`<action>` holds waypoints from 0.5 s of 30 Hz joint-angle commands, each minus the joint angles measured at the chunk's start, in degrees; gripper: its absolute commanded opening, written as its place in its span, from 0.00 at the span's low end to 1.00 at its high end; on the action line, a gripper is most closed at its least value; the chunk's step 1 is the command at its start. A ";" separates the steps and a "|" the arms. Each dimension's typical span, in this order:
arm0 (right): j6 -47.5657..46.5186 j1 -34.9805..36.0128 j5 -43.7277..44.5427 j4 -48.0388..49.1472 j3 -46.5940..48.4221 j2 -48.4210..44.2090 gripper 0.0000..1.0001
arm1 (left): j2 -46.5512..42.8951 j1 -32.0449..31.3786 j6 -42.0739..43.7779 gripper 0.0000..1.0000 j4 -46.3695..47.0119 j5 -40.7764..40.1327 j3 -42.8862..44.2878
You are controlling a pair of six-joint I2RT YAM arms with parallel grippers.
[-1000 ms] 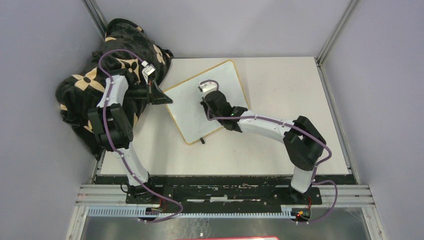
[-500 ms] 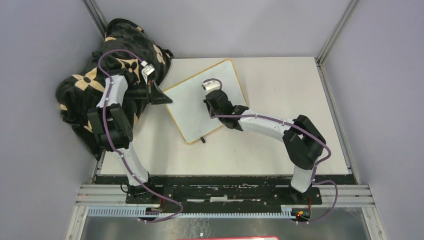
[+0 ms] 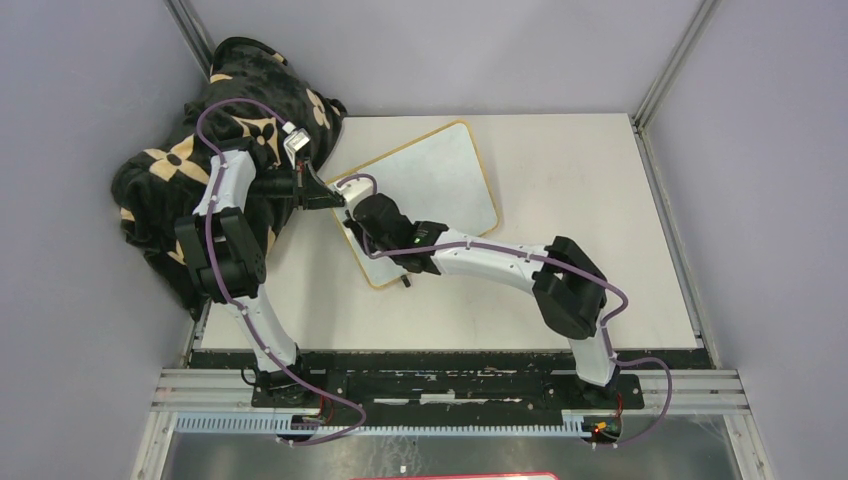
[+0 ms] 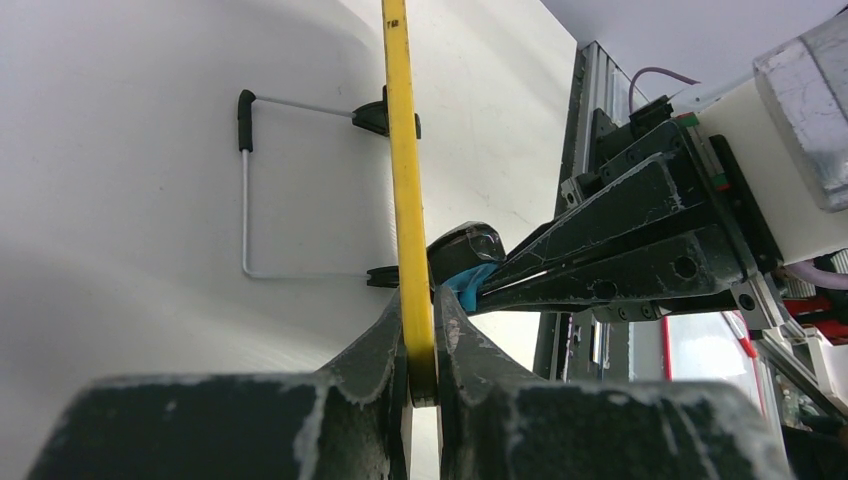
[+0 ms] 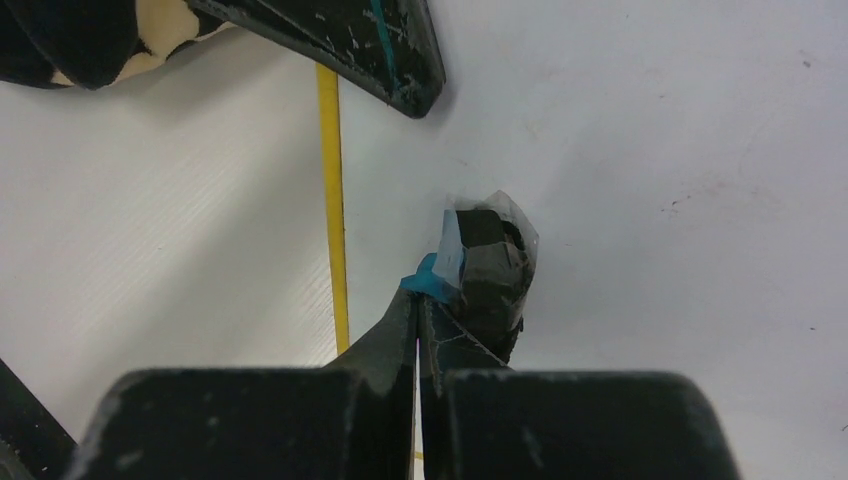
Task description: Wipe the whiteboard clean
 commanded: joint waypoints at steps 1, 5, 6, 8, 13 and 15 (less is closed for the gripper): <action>-2.14 -0.64 1.02 0.13 4.17 1.03 0.01 | -2.50 -0.98 2.93 0.03 0.15 -2.87 -0.57; -2.86 -1.34 6.24 -1.66 4.01 1.24 0.01 | -2.72 -0.99 2.80 0.03 0.15 -2.90 -0.53; -2.88 -2.01 6.92 -1.63 2.67 0.94 0.01 | -2.82 -0.98 2.69 0.03 0.16 -2.94 -0.49; -1.99 -4.06 7.05 -1.36 0.06 -0.05 0.01 | -3.00 -0.96 2.67 0.03 0.17 -3.03 -0.45; 1.03 -10.63 5.23 -0.24 -7.51 -3.80 0.01 | -2.90 -1.00 2.32 0.03 0.11 -3.12 -0.07; 1.71 -12.90 4.79 0.25 -10.26 -5.83 0.01 | -2.87 -1.01 2.23 0.03 0.12 -3.17 0.01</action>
